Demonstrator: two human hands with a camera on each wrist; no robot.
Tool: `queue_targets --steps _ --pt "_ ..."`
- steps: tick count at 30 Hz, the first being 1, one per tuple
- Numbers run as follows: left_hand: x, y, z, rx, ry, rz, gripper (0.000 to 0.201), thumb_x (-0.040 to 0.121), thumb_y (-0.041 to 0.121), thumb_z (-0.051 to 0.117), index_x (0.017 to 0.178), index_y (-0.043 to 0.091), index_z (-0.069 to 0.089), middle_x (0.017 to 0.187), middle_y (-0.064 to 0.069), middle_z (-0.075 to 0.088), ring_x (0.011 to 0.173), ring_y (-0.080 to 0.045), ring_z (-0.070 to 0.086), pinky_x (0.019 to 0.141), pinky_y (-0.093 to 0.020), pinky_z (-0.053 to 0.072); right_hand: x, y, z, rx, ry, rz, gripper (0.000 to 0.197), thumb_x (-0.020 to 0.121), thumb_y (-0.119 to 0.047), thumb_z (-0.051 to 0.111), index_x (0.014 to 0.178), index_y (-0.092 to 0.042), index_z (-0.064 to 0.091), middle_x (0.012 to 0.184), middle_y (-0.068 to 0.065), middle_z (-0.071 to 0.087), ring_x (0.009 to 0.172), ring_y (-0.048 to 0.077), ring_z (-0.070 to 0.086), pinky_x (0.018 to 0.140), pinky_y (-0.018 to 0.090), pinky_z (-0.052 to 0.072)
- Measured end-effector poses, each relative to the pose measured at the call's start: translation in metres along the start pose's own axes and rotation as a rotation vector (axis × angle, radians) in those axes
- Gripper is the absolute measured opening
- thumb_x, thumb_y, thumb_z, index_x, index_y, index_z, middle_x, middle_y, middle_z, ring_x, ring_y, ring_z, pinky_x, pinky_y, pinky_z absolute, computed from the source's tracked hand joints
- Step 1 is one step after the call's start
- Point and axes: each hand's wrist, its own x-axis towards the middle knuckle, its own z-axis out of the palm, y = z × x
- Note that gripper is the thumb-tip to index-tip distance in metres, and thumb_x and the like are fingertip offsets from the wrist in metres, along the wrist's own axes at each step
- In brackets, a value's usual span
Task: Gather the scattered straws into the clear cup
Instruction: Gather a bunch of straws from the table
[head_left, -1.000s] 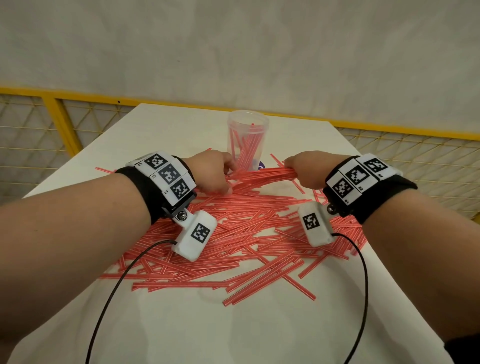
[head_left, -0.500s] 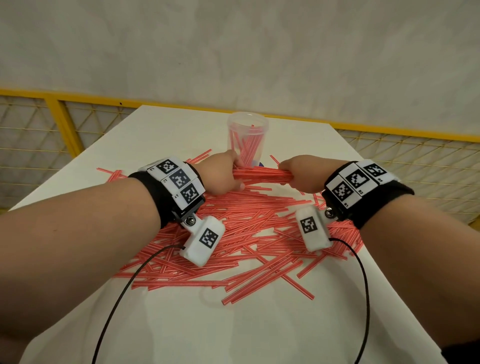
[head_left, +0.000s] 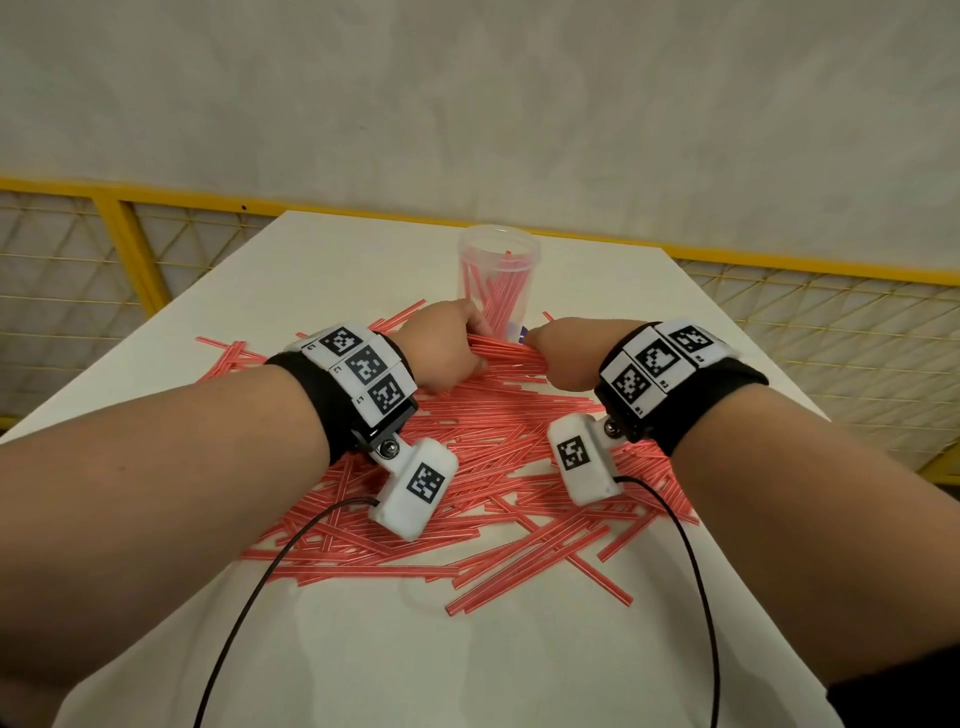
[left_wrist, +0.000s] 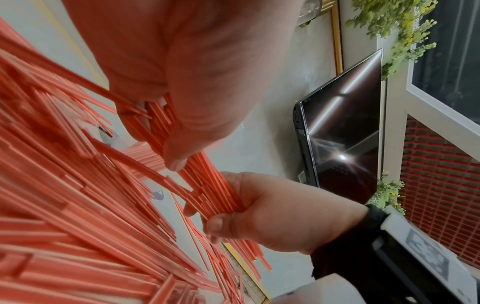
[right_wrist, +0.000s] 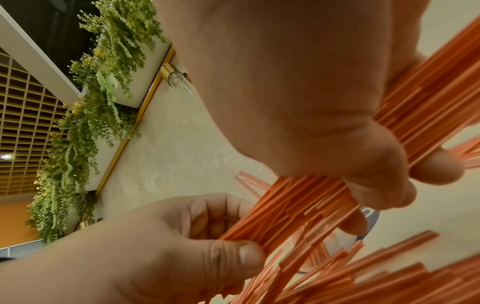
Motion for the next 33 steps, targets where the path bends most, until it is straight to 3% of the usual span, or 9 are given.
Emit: queue_targets --steps 5,11,18,21,24,29,33 --pt "-0.001 0.001 0.0 -0.044 0.029 -0.003 0.027 0.077 0.018 0.079 0.098 0.02 0.063 0.095 0.003 0.066 0.085 -0.016 0.062 0.076 -0.027 0.049 0.008 -0.006 0.003 0.027 0.034 0.0 0.03 0.099 -0.013 0.04 0.127 -0.008 0.049 0.121 0.012 0.059 0.109 0.028 0.057 0.084 0.032 0.044" --pt "-0.001 -0.004 -0.011 -0.06 0.032 -0.023 0.051 0.07 0.016 0.085 0.115 0.016 0.06 0.107 0.0 0.065 0.095 -0.019 0.062 0.086 -0.03 0.049 0.005 0.009 0.005 0.082 0.075 0.033 0.025 0.099 -0.014 0.043 0.122 -0.007 0.051 0.116 0.012 0.061 0.104 0.029 0.058 0.077 0.03 0.04" --pt "-0.001 -0.005 -0.008 0.024 0.061 -0.058 0.04 0.078 0.009 0.077 0.116 0.015 0.066 0.11 -0.004 0.068 0.098 -0.022 0.064 0.09 -0.035 0.051 0.004 0.002 0.003 0.112 0.073 -0.006 0.024 0.099 -0.013 0.045 0.122 -0.009 0.051 0.115 0.011 0.061 0.104 0.029 0.058 0.085 0.034 0.046" --pt "-0.003 -0.005 -0.007 0.003 0.073 -0.07 0.042 0.077 0.011 0.078 0.116 0.017 0.065 0.108 -0.002 0.068 0.095 -0.021 0.064 0.087 -0.034 0.053 0.007 -0.003 0.004 0.095 0.09 -0.009 0.025 0.098 -0.009 0.044 0.122 -0.008 0.05 0.113 0.01 0.061 0.101 0.028 0.058 0.077 0.031 0.043" --pt "-0.004 -0.008 -0.01 -0.018 0.111 -0.08 0.048 0.074 0.006 0.076 0.117 0.018 0.058 0.103 -0.002 0.066 0.093 -0.021 0.064 0.08 -0.031 0.052 0.005 0.001 0.003 0.163 0.171 -0.011 0.021 0.096 -0.007 0.045 0.116 -0.009 0.053 0.1 0.007 0.06 0.087 0.024 0.053 0.071 0.029 0.036" --pt "-0.006 -0.015 -0.014 -0.072 0.115 -0.078 0.039 0.073 0.001 0.074 0.107 0.014 0.058 0.1 -0.005 0.069 0.094 -0.023 0.066 0.085 -0.037 0.053 -0.004 0.011 -0.003 0.348 0.234 -0.022 0.018 0.094 -0.008 0.046 0.108 -0.013 0.056 0.086 -0.003 0.053 0.082 0.019 0.05 0.06 0.025 0.033" --pt "-0.006 -0.009 -0.018 -0.102 0.198 0.024 0.032 0.075 0.007 0.074 0.098 0.018 0.056 0.095 0.003 0.066 0.085 -0.016 0.065 0.076 -0.027 0.05 -0.008 0.016 -0.005 0.442 0.278 -0.055 0.021 0.094 -0.007 0.046 0.111 -0.012 0.057 0.089 -0.002 0.055 0.08 0.016 0.049 0.062 0.022 0.032"
